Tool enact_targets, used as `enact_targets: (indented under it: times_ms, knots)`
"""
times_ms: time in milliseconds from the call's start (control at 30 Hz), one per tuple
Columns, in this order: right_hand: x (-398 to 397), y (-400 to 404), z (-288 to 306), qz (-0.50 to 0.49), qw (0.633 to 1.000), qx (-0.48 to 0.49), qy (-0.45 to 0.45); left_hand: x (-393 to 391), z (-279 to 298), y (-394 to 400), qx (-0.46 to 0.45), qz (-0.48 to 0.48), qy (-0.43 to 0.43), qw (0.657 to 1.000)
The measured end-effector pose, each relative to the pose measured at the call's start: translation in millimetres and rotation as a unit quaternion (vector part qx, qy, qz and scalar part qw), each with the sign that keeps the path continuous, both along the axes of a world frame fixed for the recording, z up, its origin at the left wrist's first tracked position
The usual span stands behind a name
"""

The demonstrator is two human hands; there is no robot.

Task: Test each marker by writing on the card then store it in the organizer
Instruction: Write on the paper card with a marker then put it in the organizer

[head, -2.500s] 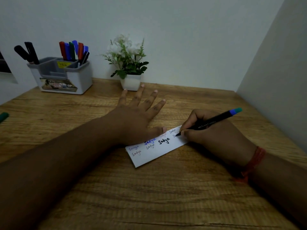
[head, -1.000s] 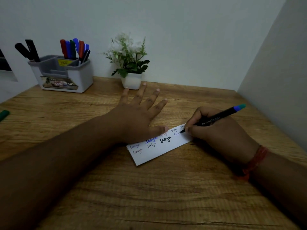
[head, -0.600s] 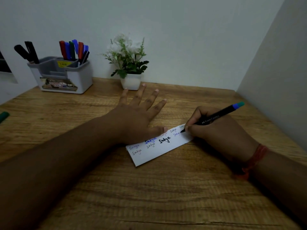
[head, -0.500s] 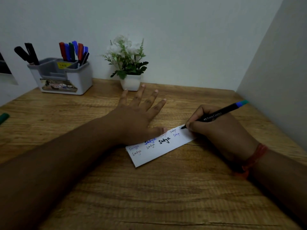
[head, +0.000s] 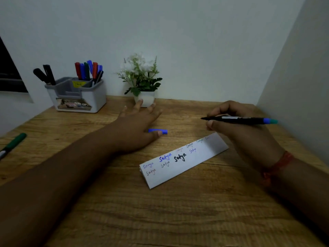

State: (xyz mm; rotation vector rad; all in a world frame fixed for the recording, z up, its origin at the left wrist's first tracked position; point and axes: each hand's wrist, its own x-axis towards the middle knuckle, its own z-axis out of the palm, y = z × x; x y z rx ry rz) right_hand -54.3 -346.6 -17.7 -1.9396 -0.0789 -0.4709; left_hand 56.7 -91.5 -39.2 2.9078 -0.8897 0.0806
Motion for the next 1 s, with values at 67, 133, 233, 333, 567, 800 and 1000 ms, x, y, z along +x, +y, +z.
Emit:
enact_targets:
  times_ms: [67, 133, 233, 333, 567, 800, 1000]
  knots:
    - [6, 1, 10, 0.033, 0.999, 0.007, 0.003, 1, 0, 2, -0.049, -0.011, 0.002, 0.999]
    - [11, 5, 17, 0.059, 0.998, 0.011, 0.005, 0, -2, 0, -0.096, -0.021, -0.003, 0.995]
    - [17, 7, 13, 0.076, 0.997, 0.021, 0.001, -3, -5, -6, -0.113, -0.034, -0.006, 0.993]
    - [17, 6, 1, 0.077, 0.996, 0.049, 0.011, -6, -3, -9, -0.125, -0.039, -0.001, 0.991]
    - [8, 2, 2, 0.125, 0.991, 0.047, -0.008, -21, 4, -16, -0.300, -0.042, 0.026, 0.953]
    - [9, 3, 0, 0.110, 0.993, 0.040, -0.026, -28, 4, -20, -0.317, -0.057, 0.030, 0.946]
    - [7, 5, 1, 0.111, 0.993, 0.022, -0.018, -30, 5, -22, -0.306, -0.067, 0.030, 0.949]
